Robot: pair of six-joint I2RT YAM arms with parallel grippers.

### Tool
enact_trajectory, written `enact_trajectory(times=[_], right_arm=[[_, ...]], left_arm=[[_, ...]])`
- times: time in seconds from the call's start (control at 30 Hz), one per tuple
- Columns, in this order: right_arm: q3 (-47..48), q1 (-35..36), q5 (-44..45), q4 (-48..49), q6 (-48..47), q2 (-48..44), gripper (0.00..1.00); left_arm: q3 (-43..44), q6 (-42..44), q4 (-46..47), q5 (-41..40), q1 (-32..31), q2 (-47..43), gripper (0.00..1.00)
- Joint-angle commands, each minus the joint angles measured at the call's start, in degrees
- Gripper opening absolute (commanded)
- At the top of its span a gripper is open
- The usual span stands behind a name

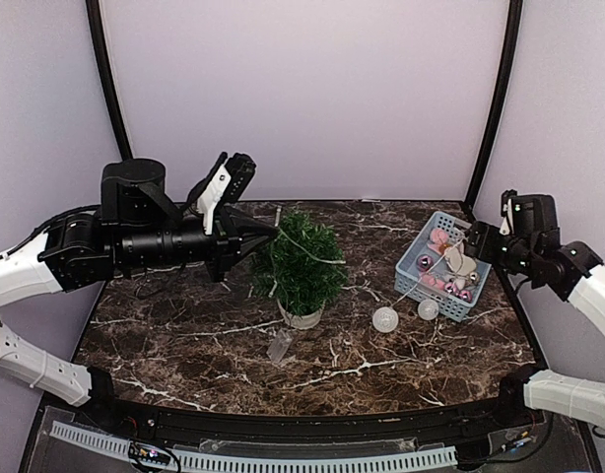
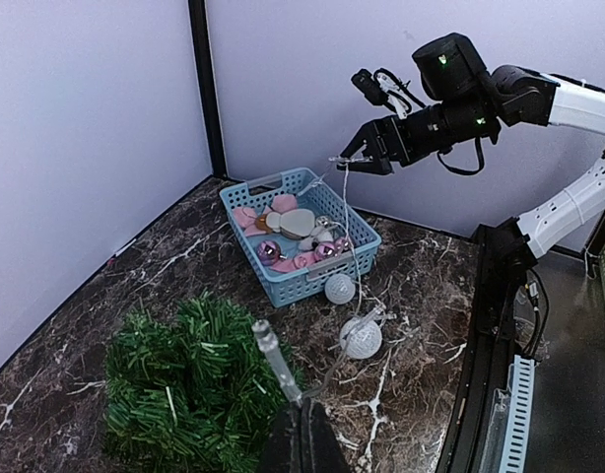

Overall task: Decorate the small christmas tree
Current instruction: Adjust the side of the string light at the center of the board.

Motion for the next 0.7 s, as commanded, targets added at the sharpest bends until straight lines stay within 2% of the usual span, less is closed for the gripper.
enact_trajectory(times=[0.0,0.1,0.23,0.37,0.47,0.57,0.6,0.67], right_arm=[[6.61,-0.29,-0.53,-12.58,-0.3,-0.99,0.91],[8.43,-0.33,-6.24,-17.09,1.06,1.56,0.99],[9.33,-0.25,-13.71,-22.85,0.21,5.05,0.99],[11.77,-0.16,-17.58,-26.87,-1.93,5.03,0.99],[11.48,-0.16,-27.58,-18.66,-2.84,0.82,0.99],[6.81,1.26,-44.47,-3.31,-2.77,-2.02,0.99],[4.8,2.94,-49.56,4.97,-2.24,-2.57,0.99],[0.25,7.59,-53.9,17.01,-1.5,-3.32,0.99]], left_arm=[[0.76,-0.39,1.93,1.32,0.0,-0.84,0.0],[1.23,-0.33,1.89,1.0,-0.01,-0.89,0.0],[1.69,-0.05,2.08,0.54,0.0,-0.98,0.0],[2.24,0.5,2.11,0.46,0.0,-0.82,0.0],[2.62,0.69,2.1,0.89,-0.04,-0.81,0.0],[2.84,0.83,2.11,1.27,-0.04,-0.94,0.0],[2.85,0.86,2.11,1.31,-0.02,-0.92,0.0],[3.05,0.97,1.84,1.32,0.0,-0.86,0.0]])
